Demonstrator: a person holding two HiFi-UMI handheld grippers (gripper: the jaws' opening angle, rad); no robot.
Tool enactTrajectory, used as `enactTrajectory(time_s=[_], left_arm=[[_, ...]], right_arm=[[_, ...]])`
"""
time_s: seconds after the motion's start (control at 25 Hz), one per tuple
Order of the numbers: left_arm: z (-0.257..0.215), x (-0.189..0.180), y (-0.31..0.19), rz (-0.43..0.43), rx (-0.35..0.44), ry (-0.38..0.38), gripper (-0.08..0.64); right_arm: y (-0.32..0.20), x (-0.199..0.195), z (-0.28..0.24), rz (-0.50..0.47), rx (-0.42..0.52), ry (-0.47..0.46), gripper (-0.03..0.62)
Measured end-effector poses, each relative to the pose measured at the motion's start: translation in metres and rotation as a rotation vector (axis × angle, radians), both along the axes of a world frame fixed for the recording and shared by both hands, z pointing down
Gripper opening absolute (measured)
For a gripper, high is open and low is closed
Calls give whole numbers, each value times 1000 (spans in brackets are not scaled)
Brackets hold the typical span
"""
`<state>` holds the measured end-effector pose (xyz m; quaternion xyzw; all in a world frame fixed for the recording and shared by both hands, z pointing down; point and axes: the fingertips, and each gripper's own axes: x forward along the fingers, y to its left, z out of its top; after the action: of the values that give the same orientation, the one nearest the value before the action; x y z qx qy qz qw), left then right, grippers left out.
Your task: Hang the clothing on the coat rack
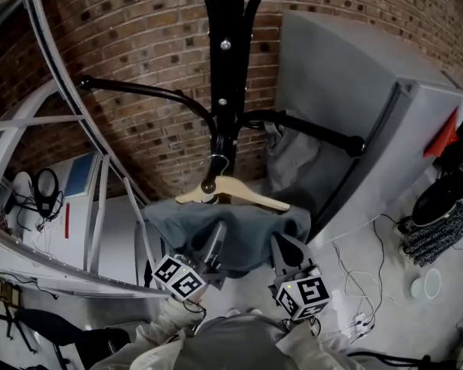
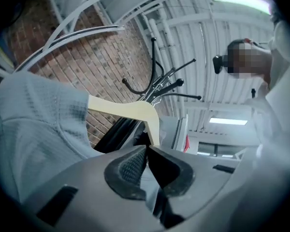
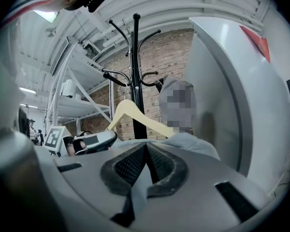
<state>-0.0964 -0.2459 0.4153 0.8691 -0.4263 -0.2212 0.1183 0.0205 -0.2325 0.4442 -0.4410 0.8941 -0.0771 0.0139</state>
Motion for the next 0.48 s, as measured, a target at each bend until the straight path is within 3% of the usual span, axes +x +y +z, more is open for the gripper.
enactTrajectory(time_s=[0.2, 0.28, 0.48], left_arm=[[2, 10, 13, -140, 69, -330, 15], [3, 12, 18, -157, 89, -384, 14], [12, 7, 22, -202, 57, -417, 12]], right_arm=[[5, -8, 4, -31, -5, -2, 23], [7, -12, 4, -43, -3, 0, 23], [11, -19, 7, -65, 5, 8, 23]])
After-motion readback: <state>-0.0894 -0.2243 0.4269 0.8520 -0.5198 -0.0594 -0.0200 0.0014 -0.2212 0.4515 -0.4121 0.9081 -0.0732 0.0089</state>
